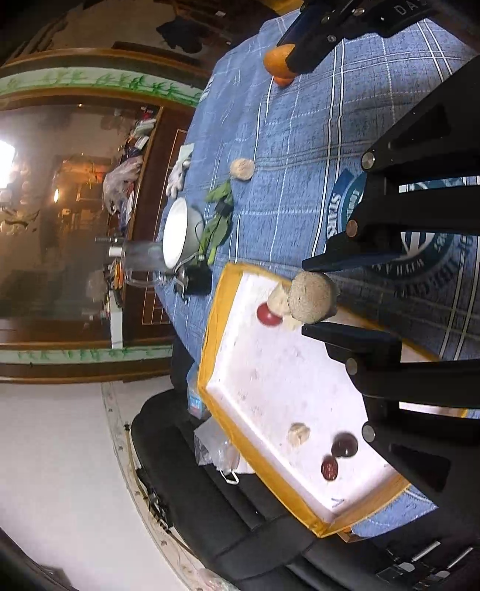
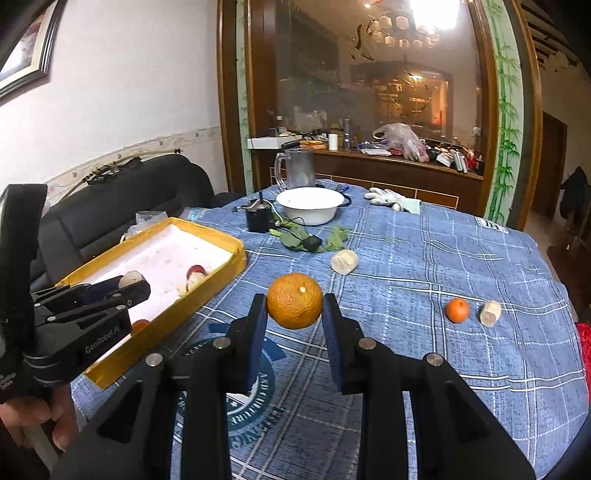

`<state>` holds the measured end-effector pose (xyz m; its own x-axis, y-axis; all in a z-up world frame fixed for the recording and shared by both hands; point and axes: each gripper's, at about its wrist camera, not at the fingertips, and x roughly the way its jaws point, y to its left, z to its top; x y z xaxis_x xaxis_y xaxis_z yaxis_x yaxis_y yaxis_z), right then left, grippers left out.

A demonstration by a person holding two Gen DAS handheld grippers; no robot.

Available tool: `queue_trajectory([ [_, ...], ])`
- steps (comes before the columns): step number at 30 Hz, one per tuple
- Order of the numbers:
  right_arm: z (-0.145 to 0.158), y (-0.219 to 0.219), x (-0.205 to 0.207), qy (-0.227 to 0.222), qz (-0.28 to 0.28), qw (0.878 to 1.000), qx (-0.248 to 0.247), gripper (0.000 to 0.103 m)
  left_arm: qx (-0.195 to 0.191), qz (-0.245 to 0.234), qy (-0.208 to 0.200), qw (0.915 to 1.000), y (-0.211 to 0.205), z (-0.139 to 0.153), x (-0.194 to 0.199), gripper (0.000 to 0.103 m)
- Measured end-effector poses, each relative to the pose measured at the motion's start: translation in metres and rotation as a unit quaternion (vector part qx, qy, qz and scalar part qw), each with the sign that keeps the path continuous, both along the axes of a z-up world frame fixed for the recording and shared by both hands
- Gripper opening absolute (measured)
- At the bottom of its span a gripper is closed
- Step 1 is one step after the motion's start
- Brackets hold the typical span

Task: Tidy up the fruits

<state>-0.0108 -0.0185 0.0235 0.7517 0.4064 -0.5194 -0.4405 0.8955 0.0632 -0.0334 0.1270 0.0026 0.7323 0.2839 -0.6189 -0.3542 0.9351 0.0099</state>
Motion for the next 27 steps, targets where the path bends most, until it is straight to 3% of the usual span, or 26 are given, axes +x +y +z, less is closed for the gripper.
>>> queue_trajectory([
  [13, 0.012, 0.041, 0.002, -0.012, 0.052, 0.999, 0.003, 0.032, 0.006, 0.058, 0.008, 0.9982, 0.048, 0.002, -0.014, 0.026],
  [27, 0.005, 0.093, 0.020, 0.008, 0.110, 0.994, 0.017, 0.032, 0.007, 0.121, 0.023, 0.9924, 0.095, 0.000, -0.026, 0.026],
])
